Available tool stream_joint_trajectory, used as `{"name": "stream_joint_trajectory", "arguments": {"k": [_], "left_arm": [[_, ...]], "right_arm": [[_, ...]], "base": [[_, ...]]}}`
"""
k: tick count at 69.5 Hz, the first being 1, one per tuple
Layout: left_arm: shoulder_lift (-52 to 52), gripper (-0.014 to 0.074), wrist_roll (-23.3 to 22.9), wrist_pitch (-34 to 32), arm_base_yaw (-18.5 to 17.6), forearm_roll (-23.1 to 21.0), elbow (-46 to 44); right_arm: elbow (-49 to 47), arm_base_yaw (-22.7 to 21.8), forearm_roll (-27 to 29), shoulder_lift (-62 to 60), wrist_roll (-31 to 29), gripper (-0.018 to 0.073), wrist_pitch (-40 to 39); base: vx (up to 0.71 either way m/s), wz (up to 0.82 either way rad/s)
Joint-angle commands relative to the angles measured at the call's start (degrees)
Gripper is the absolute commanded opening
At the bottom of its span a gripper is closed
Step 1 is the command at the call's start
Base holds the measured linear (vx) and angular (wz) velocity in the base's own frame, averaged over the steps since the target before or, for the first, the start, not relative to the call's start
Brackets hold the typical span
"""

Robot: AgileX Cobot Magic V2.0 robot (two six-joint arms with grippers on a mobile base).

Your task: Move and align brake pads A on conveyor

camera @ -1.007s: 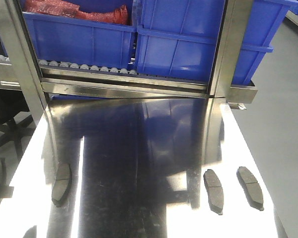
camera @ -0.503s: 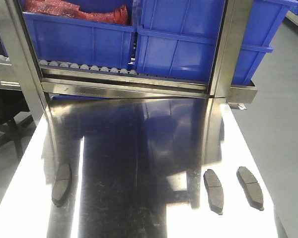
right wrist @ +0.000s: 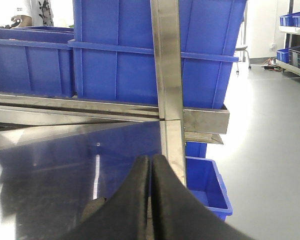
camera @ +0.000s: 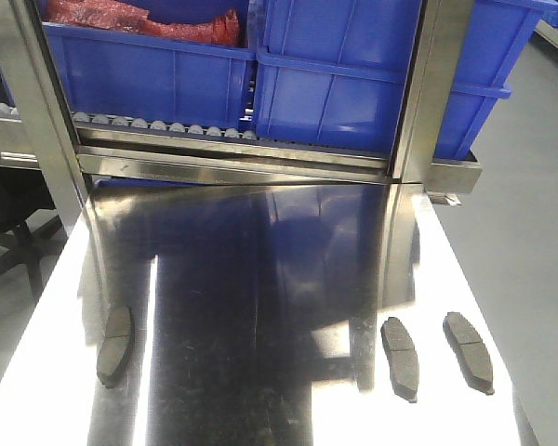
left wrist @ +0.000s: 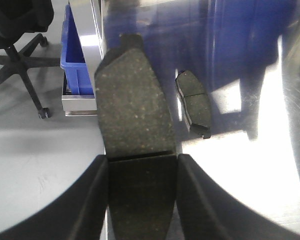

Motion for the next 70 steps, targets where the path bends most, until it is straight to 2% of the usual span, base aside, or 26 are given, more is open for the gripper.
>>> {"name": "stream_joint_trajectory", "arguments": {"k": [1,70], "left_arm": [[0.3,0.0174,-0.4,-4.6,-0.3,-0.7,-1.7],[0.3,0.0174,-0.4,-4.6,-0.3,-0.7,-1.7]], "right_arm": [[0.3,-0.4,-0.3,-0.6,-0.2,-0.0004,-4.1],[0.3,-0.4,-0.3,-0.6,-0.2,-0.0004,-4.8]], "base": [[0.00,0.00],[0.00,0.00]]}}
